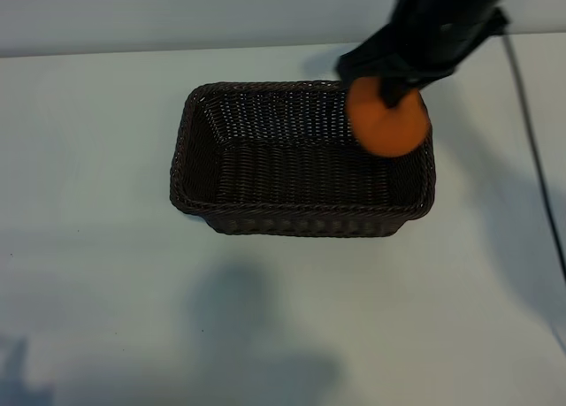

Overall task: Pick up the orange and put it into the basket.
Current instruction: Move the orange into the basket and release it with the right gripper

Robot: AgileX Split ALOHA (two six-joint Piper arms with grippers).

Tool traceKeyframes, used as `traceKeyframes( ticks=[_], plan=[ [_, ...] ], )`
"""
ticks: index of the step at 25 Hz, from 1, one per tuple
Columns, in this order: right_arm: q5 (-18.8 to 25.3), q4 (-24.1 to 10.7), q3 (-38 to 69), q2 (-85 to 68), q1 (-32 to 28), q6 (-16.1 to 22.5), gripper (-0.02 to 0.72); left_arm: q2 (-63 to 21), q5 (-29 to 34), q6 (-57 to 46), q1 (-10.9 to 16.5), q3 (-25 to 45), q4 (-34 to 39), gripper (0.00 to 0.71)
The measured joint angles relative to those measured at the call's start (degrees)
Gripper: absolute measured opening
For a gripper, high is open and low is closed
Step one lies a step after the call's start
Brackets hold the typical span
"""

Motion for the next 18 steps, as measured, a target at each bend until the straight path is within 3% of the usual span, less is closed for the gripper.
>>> traceKeyframes(
  ticks=[9,18],
  plan=[
    [-5.9,-0.5,-2.2,12.1,1.3,0.1,0.076,0.0,0.0,0.0,0.0,0.0,0.0,0.594],
    [-7.4,-0.5,-2.6,19.9,1.3,0.0,0.074,0.0,0.0,0.0,0.0,0.0,0.0,0.594]
  ],
)
